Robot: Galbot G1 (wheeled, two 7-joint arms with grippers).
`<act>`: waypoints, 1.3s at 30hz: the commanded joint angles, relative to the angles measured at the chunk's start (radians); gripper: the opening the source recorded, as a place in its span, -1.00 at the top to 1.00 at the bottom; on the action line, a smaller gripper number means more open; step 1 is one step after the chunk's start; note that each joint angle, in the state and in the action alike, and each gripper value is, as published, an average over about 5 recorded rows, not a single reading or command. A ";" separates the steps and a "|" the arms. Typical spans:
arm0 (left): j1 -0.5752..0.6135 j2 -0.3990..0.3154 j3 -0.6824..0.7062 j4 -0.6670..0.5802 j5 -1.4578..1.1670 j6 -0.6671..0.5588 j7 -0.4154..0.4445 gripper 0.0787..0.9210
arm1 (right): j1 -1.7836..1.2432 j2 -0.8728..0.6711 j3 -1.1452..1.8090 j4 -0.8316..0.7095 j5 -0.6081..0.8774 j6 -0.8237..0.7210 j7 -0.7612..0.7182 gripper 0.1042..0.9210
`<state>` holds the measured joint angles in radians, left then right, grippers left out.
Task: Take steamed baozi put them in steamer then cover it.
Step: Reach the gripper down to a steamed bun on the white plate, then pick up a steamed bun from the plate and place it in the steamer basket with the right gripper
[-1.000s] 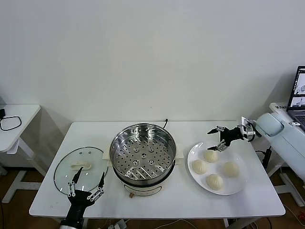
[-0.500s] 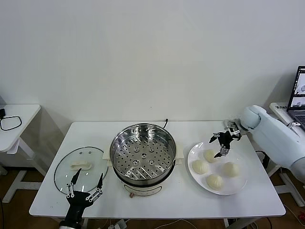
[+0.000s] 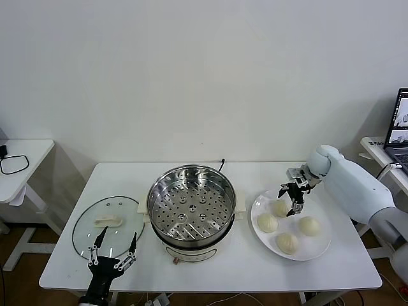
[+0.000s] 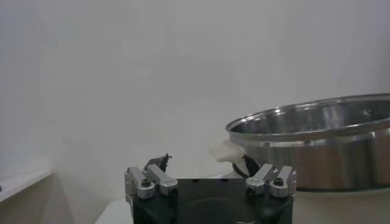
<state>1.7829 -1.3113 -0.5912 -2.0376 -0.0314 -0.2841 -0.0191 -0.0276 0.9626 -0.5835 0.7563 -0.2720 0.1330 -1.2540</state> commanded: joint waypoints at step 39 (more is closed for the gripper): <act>-0.007 0.004 0.009 -0.025 -0.005 -0.002 -0.002 -0.77 | 0.611 0.145 -0.428 0.563 0.178 0.481 0.071 -0.38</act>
<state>1.7741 -1.3061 -0.5814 -2.0622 -0.0365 -0.2860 -0.0209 0.4566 0.9897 -0.9102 1.2097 -0.1385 0.5151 -1.1903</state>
